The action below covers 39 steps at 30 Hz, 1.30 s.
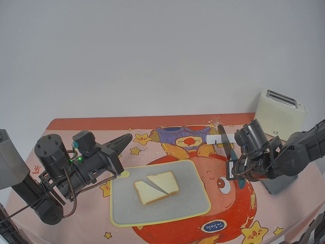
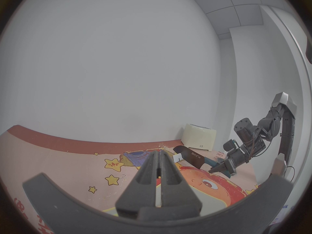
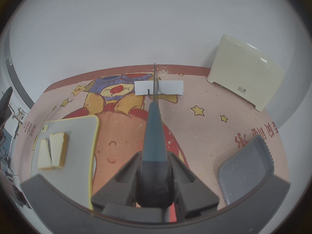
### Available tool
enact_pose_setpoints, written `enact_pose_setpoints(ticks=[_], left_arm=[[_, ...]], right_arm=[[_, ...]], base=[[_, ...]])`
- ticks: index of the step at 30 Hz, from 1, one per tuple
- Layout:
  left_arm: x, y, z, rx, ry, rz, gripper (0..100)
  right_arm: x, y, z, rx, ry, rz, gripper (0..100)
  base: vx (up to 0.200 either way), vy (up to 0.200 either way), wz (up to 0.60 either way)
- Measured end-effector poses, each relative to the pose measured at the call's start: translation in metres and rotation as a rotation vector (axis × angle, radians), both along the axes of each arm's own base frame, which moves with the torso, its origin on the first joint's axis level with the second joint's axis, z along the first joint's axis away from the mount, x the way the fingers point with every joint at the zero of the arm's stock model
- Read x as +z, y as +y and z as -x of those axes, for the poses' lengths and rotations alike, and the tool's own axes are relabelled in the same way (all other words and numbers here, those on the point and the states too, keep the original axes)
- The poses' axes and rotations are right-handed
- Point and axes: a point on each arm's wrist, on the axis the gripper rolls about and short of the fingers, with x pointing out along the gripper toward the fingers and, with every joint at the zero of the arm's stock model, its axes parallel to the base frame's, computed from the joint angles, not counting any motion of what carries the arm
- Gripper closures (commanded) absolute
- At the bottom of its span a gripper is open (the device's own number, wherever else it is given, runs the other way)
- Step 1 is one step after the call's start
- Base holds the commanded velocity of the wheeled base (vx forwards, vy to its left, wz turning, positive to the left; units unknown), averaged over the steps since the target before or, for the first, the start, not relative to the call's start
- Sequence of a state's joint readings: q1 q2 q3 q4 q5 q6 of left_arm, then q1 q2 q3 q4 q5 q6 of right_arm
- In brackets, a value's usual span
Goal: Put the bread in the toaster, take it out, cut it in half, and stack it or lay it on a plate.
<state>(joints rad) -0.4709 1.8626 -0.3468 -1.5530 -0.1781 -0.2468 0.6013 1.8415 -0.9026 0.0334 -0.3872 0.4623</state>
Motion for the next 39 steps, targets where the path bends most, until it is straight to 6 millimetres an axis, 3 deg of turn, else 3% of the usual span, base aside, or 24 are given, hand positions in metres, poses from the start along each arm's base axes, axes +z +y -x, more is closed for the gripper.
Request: enact_pose_setpoints(ticks=[30, 31, 39], left_arm=[[-0.001, 0.0, 0.001, 0.0, 0.004, -0.004, 100], [-0.001, 0.0, 0.001, 0.0, 0.004, -0.004, 100], [-0.001, 0.0, 0.001, 0.0, 0.005, -0.004, 100]], right_arm=[[-0.011, 0.005, -0.008, 0.0, -0.045, -0.027, 100], [-0.01, 0.005, -0.008, -0.001, -0.047, -0.029, 0], [-0.009, 0.005, -0.01, -0.005, -0.051, -0.032, 0]], base=[[0.0, 0.0, 0.0], [0.0, 0.0, 0.0], [0.0, 0.0, 0.0]])
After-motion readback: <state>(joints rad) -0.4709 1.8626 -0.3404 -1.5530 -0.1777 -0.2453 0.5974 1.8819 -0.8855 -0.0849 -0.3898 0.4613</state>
